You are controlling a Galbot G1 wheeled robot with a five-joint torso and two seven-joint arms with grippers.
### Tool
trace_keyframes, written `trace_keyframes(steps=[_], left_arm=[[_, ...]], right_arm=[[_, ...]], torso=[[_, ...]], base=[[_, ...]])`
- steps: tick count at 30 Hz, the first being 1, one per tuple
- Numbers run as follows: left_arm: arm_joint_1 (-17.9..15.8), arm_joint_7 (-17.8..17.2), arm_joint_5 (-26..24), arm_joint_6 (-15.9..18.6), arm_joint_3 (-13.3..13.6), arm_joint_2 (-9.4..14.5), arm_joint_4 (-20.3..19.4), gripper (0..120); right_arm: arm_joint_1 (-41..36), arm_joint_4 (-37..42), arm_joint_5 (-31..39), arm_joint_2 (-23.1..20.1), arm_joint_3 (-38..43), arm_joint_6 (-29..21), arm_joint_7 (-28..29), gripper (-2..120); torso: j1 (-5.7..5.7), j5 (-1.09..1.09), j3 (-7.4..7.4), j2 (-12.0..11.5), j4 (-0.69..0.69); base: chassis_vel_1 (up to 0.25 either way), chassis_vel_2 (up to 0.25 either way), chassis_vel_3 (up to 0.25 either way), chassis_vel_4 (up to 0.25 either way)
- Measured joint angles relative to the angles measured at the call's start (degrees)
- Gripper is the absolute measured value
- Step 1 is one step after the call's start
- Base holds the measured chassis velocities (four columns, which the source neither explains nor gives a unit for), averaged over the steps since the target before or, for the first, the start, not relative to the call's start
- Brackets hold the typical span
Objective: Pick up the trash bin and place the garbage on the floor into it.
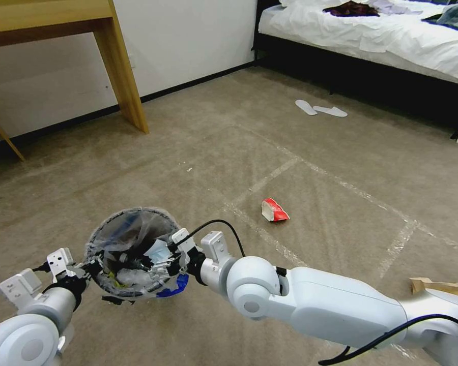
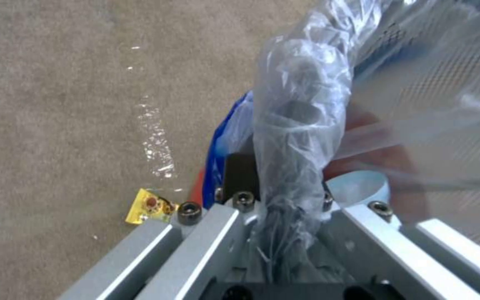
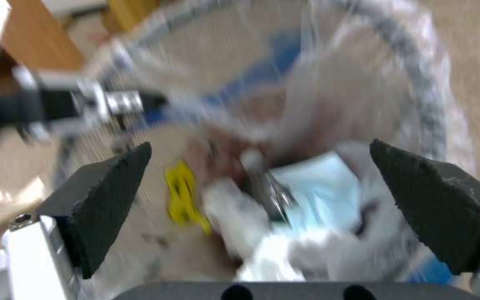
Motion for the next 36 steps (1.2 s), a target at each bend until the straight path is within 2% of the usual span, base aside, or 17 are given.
trace_keyframes(steps=[2,4,8,9,10,11,15,16,18,19,21,22,24,27,29,36], left_arm=[[-0.1,0.0,0.0,0.0,0.0,-0.1,0.0,1],[-0.1,0.0,0.1,0.0,-0.2,-0.1,0.1,1],[0.0,0.0,0.1,0.0,-0.3,0.0,0.1,1],[0.2,0.0,0.0,0.0,-0.8,0.5,0.0,1],[0.3,0.0,0.2,0.0,-0.9,0.6,0.0,1],[0.3,0.0,0.2,0.0,-0.9,0.6,0.0,1],[0.3,0.0,0.1,0.0,-0.9,0.6,0.0,1],[0.3,0.0,0.1,0.0,-0.9,0.6,0.0,1],[0.3,0.0,0.1,-0.1,-1.0,0.6,0.0,1],[0.3,0.0,0.1,-0.1,-1.0,0.6,0.0,1],[0.3,0.0,0.2,-0.1,-0.9,0.6,0.0,1],[0.3,0.0,0.2,-0.1,-0.9,0.6,0.0,1],[0.3,0.0,0.2,-0.1,-0.8,0.5,0.0,1],[0.3,0.0,0.2,-0.1,-0.9,0.5,0.0,1],[0.3,0.0,0.2,-0.1,-1.0,0.8,0.5,1],[0.1,0.0,0.2,-0.3,-1.0,1.0,1.4,1]], right_arm=[[-0.5,0.1,-0.5,0.4,1.3,1.3,-1.1,100],[-2.0,0.3,-2.3,1.8,5.4,5.0,-4.7,100],[-3.0,0.2,-3.0,2.4,8.0,6.9,-6.6,100],[-6.2,0.6,-5.5,2.1,15.7,10.6,-11.7,100],[-9.3,2.0,-7.1,-0.1,23.2,11.6,-13.8,100],[-9.3,2.0,-7.1,-0.1,23.2,11.6,-13.8,100],[-15.1,5.0,-9.8,-4.2,34.3,13.5,-15.4,100],[-15.1,5.0,-9.8,-4.2,34.3,13.5,-15.4,100],[-19.2,7.1,-10.8,-5.9,41.3,13.7,-14.9,100],[-19.2,7.1,-10.8,-5.9,41.3,13.7,-14.9,100],[-24.9,9.9,-11.3,-6.8,49.4,10.7,-11.1,100],[-24.9,9.9,-11.3,-6.8,49.4,10.7,-11.1,100],[-30.0,12.2,-11.4,-7.4,56.8,4.4,-4.9,100],[-31.6,12.9,-11.0,-7.5,59.1,2.2,-2.2,100],[-37.2,14.1,-10.0,-7.8,66.6,-3.2,4.7,100],[-45.1,13.9,-6.4,-7.9,75.2,-6.8,11.3,100]], torso=[[0.0,0.0,0.0,0.0,0.0],[0.0,0.0,0.0,0.0,0.01],[0.0,0.0,0.0,0.0,0.01],[0.0,0.01,0.0,0.0,0.02],[0.0,0.01,0.0,0.0,0.0],[0.0,0.01,0.0,0.0,0.0],[0.0,0.02,0.0,0.0,0.0],[0.0,0.02,0.0,0.0,0.0],[0.0,0.02,0.0,0.0,-0.01],[0.0,0.02,0.0,0.0,-0.01],[-0.01,0.02,0.0,0.0,0.0],[-0.01,0.02,0.0,0.0,0.0],[-0.01,0.02,0.0,0.0,0.02],[-0.01,0.02,0.0,0.0,-0.01],[-0.01,0.02,0.0,0.0,0.0],[-0.01,0.01,0.0,0.0,0.0]], base=[[0.0,0.0,0.0,0.0],[0.0,0.0,0.0,0.0],[0.0,0.0,0.0,0.0],[0.0,0.0,0.0,0.0],[0.0,0.0,0.0,0.0],[0.0,0.0,0.0,0.0],[0.0,0.0,0.0,0.0],[0.0,0.0,0.0,0.0],[0.0,0.0,0.0,0.0],[0.0,0.0,0.0,0.0],[0.0,0.0,0.0,0.0],[0.0,0.0,0.0,0.0],[0.0,0.0,0.0,0.0],[0.0,0.0,0.0,0.0],[0.0,0.0,0.0,0.0],[0.0,0.0,0.0,0.0]])
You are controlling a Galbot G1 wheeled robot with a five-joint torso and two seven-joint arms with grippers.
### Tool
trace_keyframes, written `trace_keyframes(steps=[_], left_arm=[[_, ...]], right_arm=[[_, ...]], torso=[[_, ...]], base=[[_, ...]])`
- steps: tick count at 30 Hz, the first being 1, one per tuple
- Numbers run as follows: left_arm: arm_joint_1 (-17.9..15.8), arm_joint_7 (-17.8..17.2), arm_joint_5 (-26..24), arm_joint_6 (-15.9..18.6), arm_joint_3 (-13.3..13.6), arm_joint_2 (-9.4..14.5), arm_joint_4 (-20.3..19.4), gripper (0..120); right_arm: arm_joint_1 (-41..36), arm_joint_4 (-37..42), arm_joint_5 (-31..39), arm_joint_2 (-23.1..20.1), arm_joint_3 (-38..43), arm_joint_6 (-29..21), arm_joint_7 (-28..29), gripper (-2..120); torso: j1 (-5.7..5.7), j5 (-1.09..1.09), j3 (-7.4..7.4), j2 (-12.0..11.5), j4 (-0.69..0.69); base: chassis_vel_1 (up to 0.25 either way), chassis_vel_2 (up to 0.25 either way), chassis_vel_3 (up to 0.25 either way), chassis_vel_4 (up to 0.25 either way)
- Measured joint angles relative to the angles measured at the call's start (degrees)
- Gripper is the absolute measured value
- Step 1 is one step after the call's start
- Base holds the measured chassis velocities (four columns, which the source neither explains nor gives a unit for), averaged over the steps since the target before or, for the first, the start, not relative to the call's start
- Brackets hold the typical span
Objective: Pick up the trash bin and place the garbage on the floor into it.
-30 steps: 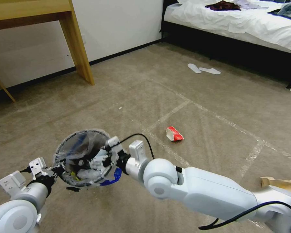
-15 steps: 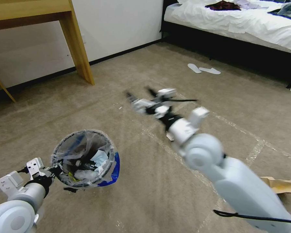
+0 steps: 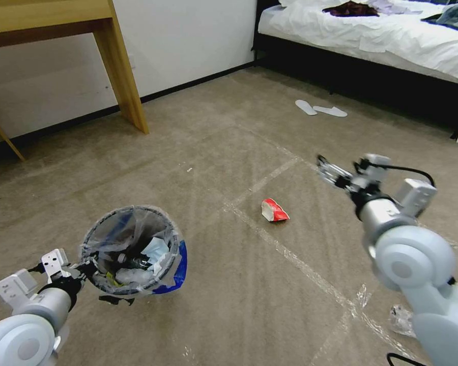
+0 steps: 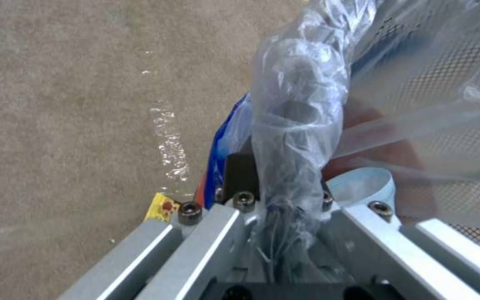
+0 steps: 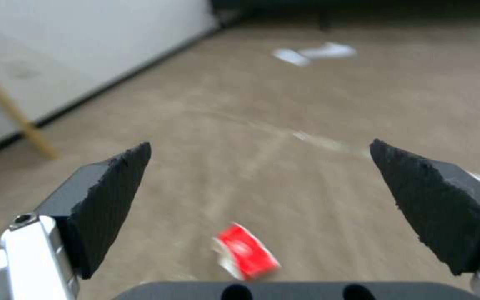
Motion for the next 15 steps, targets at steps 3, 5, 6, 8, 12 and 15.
trace_keyframes(steps=[3,5,6,8,12,15], left_arm=[[-0.2,0.0,0.0,0.0,0.1,0.1,0.3,1],[-0.5,0.0,0.0,0.0,0.3,0.1,0.5,1],[-0.8,0.0,0.1,0.0,0.5,0.0,0.7,1],[-0.9,0.0,0.2,0.0,0.7,-0.1,0.9,1],[-1.2,0.1,0.4,0.0,1.0,-0.4,1.4,1],[-1.5,0.1,0.4,-0.1,1.1,-0.4,1.8,1]], right_arm=[[-3.9,-0.7,4.2,0.6,4.2,-0.7,3.7,100],[-6.4,-1.4,7.7,1.6,7.4,-1.1,6.9,100],[-9.3,-2.2,11.1,2.7,10.6,-1.5,10.0,100],[-11.8,-3.2,12.6,3.4,13.2,-1.7,11.2,100],[-18.4,-8.0,13.3,4.5,18.0,-1.3,11.7,100],[-20.2,-13.0,13.4,4.9,18.4,-0.8,13.3,100]], torso=[[0.0,0.0,0.0,0.0,0.01],[0.0,0.0,0.0,0.0,0.01],[0.0,0.0,0.0,0.0,0.01],[0.0,0.01,0.0,0.0,0.0],[0.0,0.0,0.0,0.0,-0.02],[0.0,0.01,0.0,0.0,-0.02]], base=[[0.0,0.0,0.0,0.0],[0.0,0.0,0.0,0.0],[0.0,0.0,0.0,0.0],[0.0,0.0,0.0,0.0],[0.0,0.0,0.0,0.0],[0.0,0.0,0.0,0.0]])
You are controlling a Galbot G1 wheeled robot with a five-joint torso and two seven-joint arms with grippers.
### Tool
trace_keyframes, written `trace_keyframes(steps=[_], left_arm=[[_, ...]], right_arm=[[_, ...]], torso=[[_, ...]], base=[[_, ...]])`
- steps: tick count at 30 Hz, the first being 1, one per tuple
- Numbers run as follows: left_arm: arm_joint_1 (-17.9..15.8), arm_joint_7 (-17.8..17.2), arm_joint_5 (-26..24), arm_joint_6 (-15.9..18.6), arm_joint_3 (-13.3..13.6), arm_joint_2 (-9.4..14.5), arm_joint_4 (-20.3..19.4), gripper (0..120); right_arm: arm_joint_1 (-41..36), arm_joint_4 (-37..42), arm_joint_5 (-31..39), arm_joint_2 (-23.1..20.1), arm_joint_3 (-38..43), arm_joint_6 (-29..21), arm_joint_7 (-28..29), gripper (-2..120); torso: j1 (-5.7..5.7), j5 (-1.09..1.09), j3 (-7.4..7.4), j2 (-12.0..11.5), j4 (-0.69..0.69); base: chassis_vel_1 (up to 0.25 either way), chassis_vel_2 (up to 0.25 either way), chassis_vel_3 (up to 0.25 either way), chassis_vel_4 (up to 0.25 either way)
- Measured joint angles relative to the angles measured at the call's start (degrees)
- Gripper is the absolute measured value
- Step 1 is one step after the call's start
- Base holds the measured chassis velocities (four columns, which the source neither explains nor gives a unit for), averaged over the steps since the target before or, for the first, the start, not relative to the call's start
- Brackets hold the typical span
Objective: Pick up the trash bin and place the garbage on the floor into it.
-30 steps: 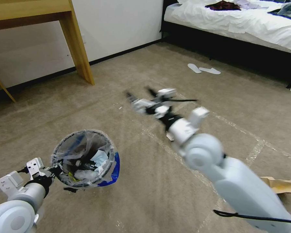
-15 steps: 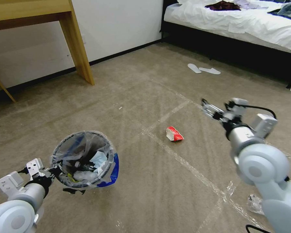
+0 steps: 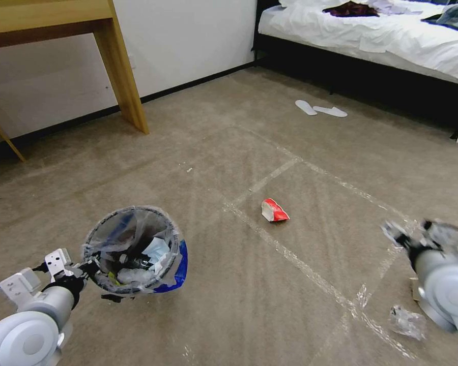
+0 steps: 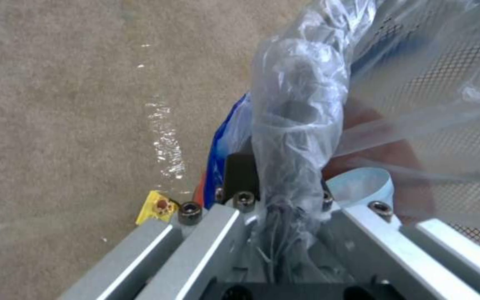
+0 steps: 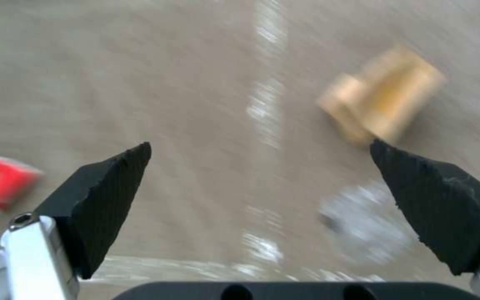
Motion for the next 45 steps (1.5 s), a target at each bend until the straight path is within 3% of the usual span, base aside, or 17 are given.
trace_keyframes(steps=[7,21,37,41,45], left_arm=[[-0.4,0.1,0.0,-0.2,0.2,-0.1,0.3,1],[0.8,0.5,-0.2,-0.6,-0.8,0.2,-0.6,1],[0.5,0.6,-0.2,-0.8,-0.8,0.0,-0.6,1],[0.6,0.6,-0.1,-0.8,-0.7,-0.1,-0.6,1],[0.8,0.6,0.0,-0.9,-0.8,-0.1,-0.6,1]], right_arm=[[1.1,-11.1,-0.3,0.5,-3.3,-0.3,1.6,100],[12.8,-34.5,-10.6,-1.1,-13.8,-2.6,-8.1,100],[14.7,-41.3,-13.6,-1.0,-15.0,-1.5,-10.1,99],[14.5,-42.2,-13.9,-0.6,-15.0,-1.2,-10.4,90],[14.2,-42.6,-14.5,0.1,-15.0,-0.8,-10.8,70]], torso=[[0.01,0.0,0.01,0.0,0.01],[0.01,-0.02,0.01,0.0,0.03],[0.01,-0.02,0.01,0.0,0.01],[0.01,-0.02,0.01,0.0,0.01],[0.01,-0.02,0.01,0.0,0.01]], base=[[0.0,0.0,0.0,0.0],[0.0,0.0,0.0,0.0],[0.0,0.0,0.0,0.0],[0.0,0.0,0.0,0.0],[0.0,0.0,0.0,0.0]])
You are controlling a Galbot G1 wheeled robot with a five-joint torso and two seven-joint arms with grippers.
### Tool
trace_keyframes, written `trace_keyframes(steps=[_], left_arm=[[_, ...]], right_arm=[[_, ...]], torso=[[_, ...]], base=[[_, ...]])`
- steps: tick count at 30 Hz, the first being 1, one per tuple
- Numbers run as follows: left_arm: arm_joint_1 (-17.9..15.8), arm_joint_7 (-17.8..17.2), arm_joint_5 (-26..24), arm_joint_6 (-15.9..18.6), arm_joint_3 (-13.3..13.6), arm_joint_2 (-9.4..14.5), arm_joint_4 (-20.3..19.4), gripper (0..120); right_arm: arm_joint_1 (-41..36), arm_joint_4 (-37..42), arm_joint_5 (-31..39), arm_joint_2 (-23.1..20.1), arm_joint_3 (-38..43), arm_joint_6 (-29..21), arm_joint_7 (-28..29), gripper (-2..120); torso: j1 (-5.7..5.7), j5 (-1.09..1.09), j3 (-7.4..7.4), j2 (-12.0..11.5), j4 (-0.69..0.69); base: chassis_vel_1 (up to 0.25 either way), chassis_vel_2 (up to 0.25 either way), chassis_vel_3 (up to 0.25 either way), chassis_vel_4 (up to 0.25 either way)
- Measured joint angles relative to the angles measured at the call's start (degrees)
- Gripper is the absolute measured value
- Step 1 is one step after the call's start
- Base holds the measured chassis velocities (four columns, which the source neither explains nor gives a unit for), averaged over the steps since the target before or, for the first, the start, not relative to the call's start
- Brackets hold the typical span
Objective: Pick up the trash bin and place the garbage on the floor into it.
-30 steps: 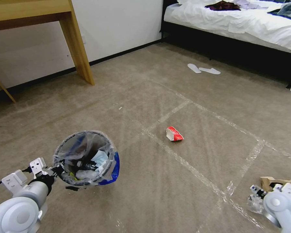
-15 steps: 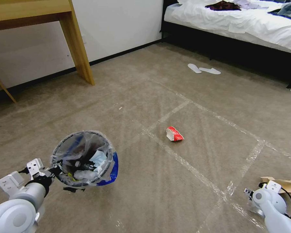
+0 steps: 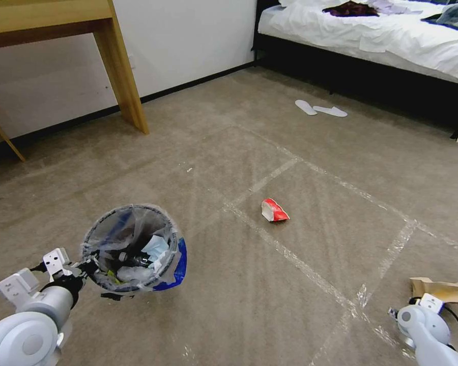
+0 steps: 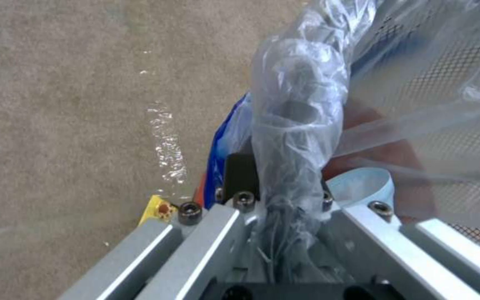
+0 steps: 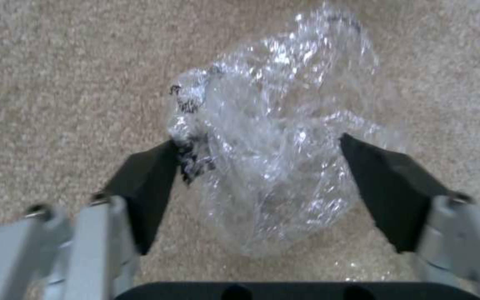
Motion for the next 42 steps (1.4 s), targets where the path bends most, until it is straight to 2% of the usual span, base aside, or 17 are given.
trace_keyframes(steps=[1,4,6,10,12,15,16,18,20,29,32,33,35,36,38,39,42], left_arm=[[0.0,0.0,0.0,0.0,0.0,0.0,0.0,1],[0.1,0.0,0.0,-0.2,-0.1,0.0,0.0,1],[0.3,0.1,0.1,-0.3,-0.1,0.0,-0.1,1],[0.4,0.1,0.2,-0.4,-0.1,0.0,-0.1,1],[0.4,0.1,0.2,-0.4,-0.1,0.0,-0.3,1],[0.5,0.2,0.2,-0.4,-0.1,0.0,-0.3,1],[0.6,0.2,0.3,-0.5,-0.1,0.0,-0.3,1],[0.6,0.3,0.5,-0.5,-0.1,-0.2,-0.3,1],[0.7,0.3,0.6,-0.5,0.0,-0.2,-0.3,1],[1.0,0.4,0.7,-0.5,0.0,0.0,-0.7,1],[1.1,0.4,0.5,-0.5,-0.1,0.1,-1.2,1],[1.1,0.4,0.5,-0.5,-0.1,0.1,-1.2,1],[1.2,0.3,0.5,-0.5,0.0,0.1,-1.5,1],[1.2,0.3,0.5,-0.5,0.0,0.1,-1.5,1],[1.3,0.3,0.5,-0.4,0.1,-0.1,-1.7,1],[1.3,0.3,0.5,-0.4,0.1,-0.1,-1.7,1],[1.5,0.2,0.5,-0.3,0.1,-0.1,-2.1,1]], right_arm=[[0.0,0.0,0.0,0.0,0.0,0.0,0.0,70],[-0.4,0.0,-0.5,0.2,0.0,0.3,-0.3,59],[-0.7,-0.1,-0.9,0.5,0.0,0.6,-0.5,47],[-0.9,-0.4,-1.1,0.8,0.0,0.9,-0.8,37],[-1.3,-0.6,-1.4,0.9,0.0,1.4,-1.1,25],[-1.4,-0.6,-1.5,0.9,0.1,1.5,-1.2,21],[-1.9,-0.2,-1.5,0.9,0.3,1.8,-1.4,13],[-2.5,1.0,-1.5,0.9,0.7,1.8,-1.4,5],[-3.1,2.0,-1.3,0.9,1.0,1.9,-1.5,0],[-5.2,6.4,-1.1,0.7,2.2,3.9,-2.7,0],[-7.5,12.8,-1.4,0.5,2.9,9.7,-7.7,0],[-7.5,12.8,-1.4,0.5,2.9,9.7,-7.7,0],[-9.2,20.2,-3.2,0.4,2.5,17.5,-13.9,0],[-9.2,20.2,-3.2,0.4,2.5,17.5,-13.9,0],[-10.0,25.7,-4.5,0.4,1.8,21.8,-18.8,0],[-10.0,25.7,-4.5,0.4,1.8,21.8,-18.8,0],[-9.8,33.2,-5.7,-0.9,-1.5,30.1,-27.1,0]], torso=[[0.0,0.0,0.0,0.0,0.0],[0.0,0.0,0.0,0.0,0.0],[0.0,0.0,0.0,0.0,0.0],[0.0,0.0,0.0,0.0,0.0],[0.0,0.0,0.0,0.0,0.0],[0.0,0.0,0.0,0.0,0.0],[0.0,0.0,0.0,0.0,0.0],[0.0,0.0,0.0,0.0,0.0],[0.0,0.0,0.0,0.0,0.0],[0.0,0.0,0.0,0.0,0.0],[0.0,0.0,0.0,0.0,-0.01],[0.0,0.0,0.0,0.0,-0.01],[0.0,-0.01,0.0,0.0,0.01],[0.0,-0.01,0.0,0.0,0.01],[0.0,0.0,0.0,0.0,0.0],[0.0,0.0,0.0,0.0,0.0],[0.0,0.0,0.0,0.0,-0.01]], base=[[0.0,0.0,0.0,0.0],[0.0,0.0,0.0,0.0],[0.0,0.0,0.0,0.0],[0.0,0.0,0.0,0.0],[0.0,0.0,0.0,0.0],[0.0,0.0,0.0,0.0],[0.0,0.0,0.0,0.0],[0.0,0.0,0.0,0.0],[0.0,0.0,0.0,0.0],[0.0,0.0,0.0,0.0],[0.0,0.0,0.0,0.0],[0.0,0.0,0.0,0.0],[0.0,0.0,0.0,0.0],[0.0,0.0,0.0,0.0],[0.0,0.0,0.0,0.0],[0.0,0.0,0.0,0.0],[0.0,0.0,0.0,0.0]])
